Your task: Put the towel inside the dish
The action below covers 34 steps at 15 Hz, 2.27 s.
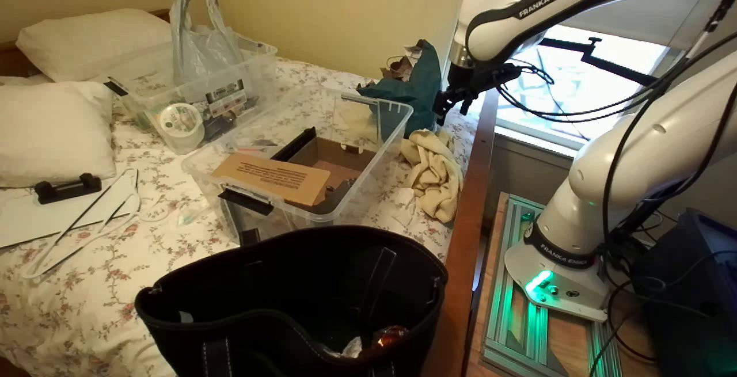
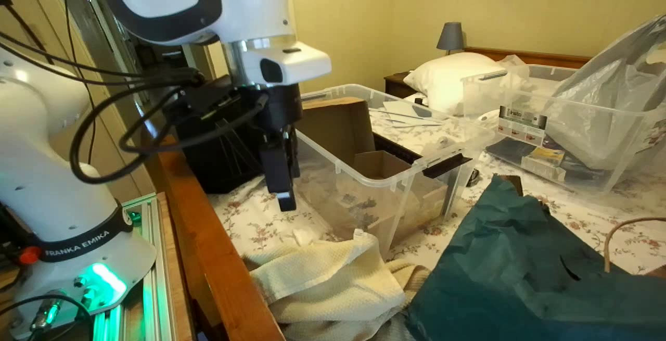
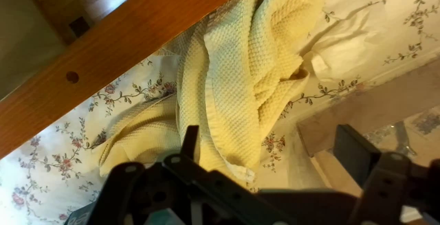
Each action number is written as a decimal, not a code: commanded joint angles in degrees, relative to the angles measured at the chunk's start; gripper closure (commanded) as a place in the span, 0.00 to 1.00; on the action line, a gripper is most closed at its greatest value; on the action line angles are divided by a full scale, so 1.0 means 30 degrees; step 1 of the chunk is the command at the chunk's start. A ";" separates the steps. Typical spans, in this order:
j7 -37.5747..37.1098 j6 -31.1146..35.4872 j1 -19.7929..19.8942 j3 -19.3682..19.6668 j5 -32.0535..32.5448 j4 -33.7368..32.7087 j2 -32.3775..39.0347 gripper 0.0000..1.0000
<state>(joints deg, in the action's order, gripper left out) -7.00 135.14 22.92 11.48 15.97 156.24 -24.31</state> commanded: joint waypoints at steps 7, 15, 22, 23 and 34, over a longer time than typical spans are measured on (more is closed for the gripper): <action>0.0797 0.2495 -0.0389 0.1174 -0.1058 0.0083 0.3053 0.00; 0.2885 0.8043 -0.0681 0.2252 -0.2171 -0.0280 0.9017 0.00; 0.8015 1.0424 0.0707 -0.0475 -0.8420 -0.1107 1.3513 0.39; 0.8316 1.0528 0.0981 -0.0838 -0.8754 -0.1306 1.3845 0.46; 1.0222 0.8490 0.4603 -0.1881 -1.1071 0.0763 0.8356 0.98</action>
<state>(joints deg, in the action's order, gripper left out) 19.34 165.03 33.17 7.94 -11.69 153.76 12.10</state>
